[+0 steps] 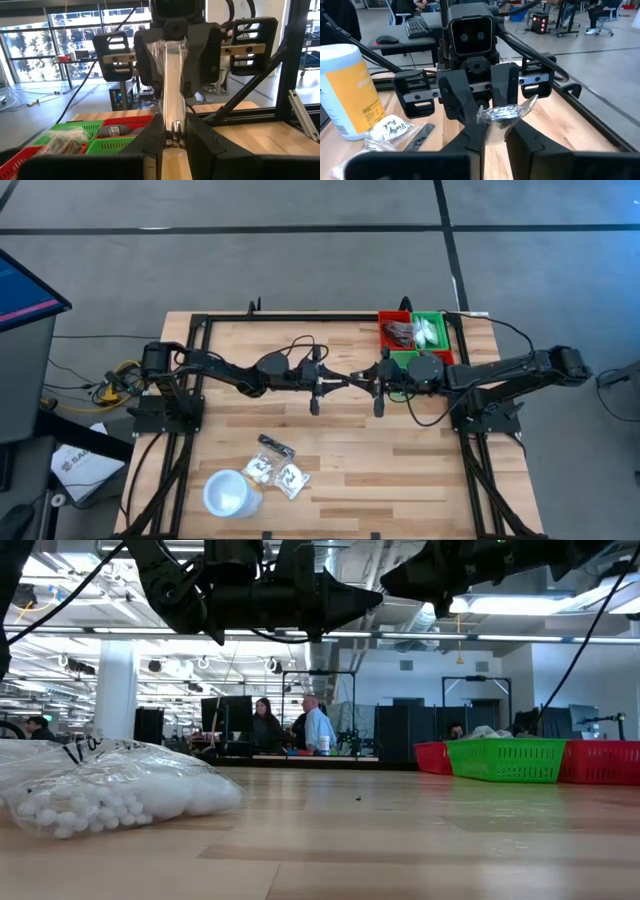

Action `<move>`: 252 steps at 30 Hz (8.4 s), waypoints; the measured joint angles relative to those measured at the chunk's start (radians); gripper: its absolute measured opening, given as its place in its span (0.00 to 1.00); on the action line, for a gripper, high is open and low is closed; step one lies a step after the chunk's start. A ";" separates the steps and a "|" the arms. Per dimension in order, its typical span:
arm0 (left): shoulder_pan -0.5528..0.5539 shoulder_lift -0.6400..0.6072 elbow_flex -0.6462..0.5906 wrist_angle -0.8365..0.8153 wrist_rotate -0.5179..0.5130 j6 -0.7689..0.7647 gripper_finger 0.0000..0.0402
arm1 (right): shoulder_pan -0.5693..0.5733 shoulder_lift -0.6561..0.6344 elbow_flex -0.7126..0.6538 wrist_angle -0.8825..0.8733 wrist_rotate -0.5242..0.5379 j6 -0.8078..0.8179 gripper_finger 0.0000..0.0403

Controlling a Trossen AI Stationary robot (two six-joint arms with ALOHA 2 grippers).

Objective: Pick & Place Travel size toiletries
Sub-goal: Put the silver nail cutter into the bottom green bin, then put the black hair comb into the top red bin

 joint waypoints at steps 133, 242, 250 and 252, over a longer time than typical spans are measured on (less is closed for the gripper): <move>-0.275 -0.371 -0.374 -0.777 0.137 -0.222 0.29 | -0.167 -0.033 0.001 -0.767 0.054 0.399 0.45; -0.315 -0.105 -0.346 -0.617 -0.429 -0.329 0.00 | 0.079 0.944 0.468 -0.128 0.002 -0.069 0.35; -0.315 -0.105 -0.341 -0.608 -0.430 -0.331 0.00 | 0.079 0.945 0.468 -0.153 0.001 -0.069 0.27; -0.315 -0.105 -0.341 -0.607 -0.430 -0.344 0.00 | 0.079 0.945 0.468 -0.158 0.001 -0.070 0.22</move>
